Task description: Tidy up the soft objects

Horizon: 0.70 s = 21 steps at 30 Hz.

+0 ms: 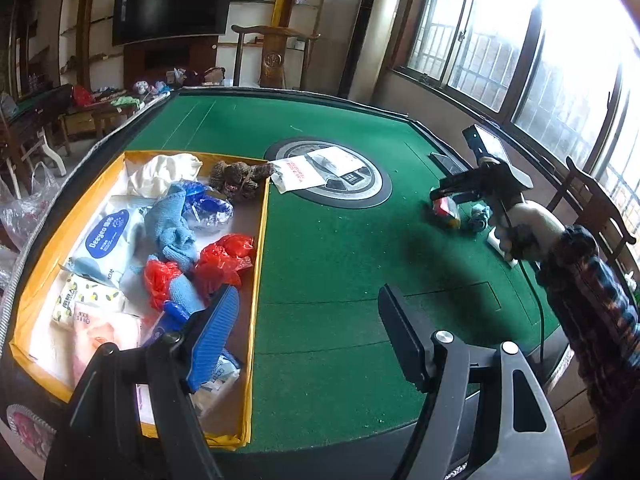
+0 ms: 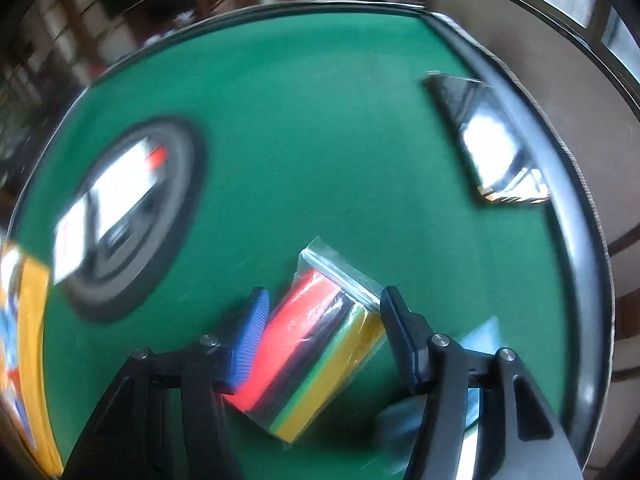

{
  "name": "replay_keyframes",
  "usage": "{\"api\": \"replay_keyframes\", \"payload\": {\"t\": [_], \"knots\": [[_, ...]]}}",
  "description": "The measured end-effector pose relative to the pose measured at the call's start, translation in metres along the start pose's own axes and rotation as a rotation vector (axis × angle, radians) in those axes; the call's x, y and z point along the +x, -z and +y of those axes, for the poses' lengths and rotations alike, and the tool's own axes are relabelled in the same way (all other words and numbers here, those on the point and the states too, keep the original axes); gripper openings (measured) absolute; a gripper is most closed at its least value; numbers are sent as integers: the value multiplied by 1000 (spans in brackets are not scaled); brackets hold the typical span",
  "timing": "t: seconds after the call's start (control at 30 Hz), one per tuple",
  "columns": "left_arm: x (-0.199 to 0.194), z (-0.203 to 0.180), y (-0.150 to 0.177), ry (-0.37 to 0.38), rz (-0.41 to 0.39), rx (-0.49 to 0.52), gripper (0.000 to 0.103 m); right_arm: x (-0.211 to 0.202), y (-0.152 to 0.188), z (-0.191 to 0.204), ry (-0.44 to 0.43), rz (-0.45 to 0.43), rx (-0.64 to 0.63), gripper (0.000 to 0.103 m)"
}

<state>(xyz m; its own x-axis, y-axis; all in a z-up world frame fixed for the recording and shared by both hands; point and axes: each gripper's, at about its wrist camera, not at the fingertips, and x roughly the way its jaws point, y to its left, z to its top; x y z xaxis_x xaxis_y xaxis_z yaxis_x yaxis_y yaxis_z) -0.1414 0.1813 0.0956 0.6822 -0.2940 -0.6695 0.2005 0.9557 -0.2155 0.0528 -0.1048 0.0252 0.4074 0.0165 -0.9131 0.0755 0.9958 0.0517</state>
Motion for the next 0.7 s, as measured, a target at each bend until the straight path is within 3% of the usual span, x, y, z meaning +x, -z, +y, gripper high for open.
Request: {"api": "replay_keyframes", "payload": {"t": [0.13,0.27,0.33,0.4,0.47,0.53,0.7], "knots": [[10,4,0,30,24,-29,72,-15,39,51,-86,14,-121,54],[17,-3,4,57,51,-14,72,-37,79,93,-344,63,-235,55],[18,-7,5,65,58,-3,72,-60,88,95,-374,11,-250,55],[18,-10,6,74,69,7,72,-86,90,82,-351,-85,-235,55],[19,-11,7,84,78,13,72,-110,88,52,-266,-205,-182,60],[23,-14,9,97,92,17,72,-123,87,21,-190,-269,-97,71],[35,-25,13,136,136,21,72,-117,82,-80,-105,-262,213,71]]}}
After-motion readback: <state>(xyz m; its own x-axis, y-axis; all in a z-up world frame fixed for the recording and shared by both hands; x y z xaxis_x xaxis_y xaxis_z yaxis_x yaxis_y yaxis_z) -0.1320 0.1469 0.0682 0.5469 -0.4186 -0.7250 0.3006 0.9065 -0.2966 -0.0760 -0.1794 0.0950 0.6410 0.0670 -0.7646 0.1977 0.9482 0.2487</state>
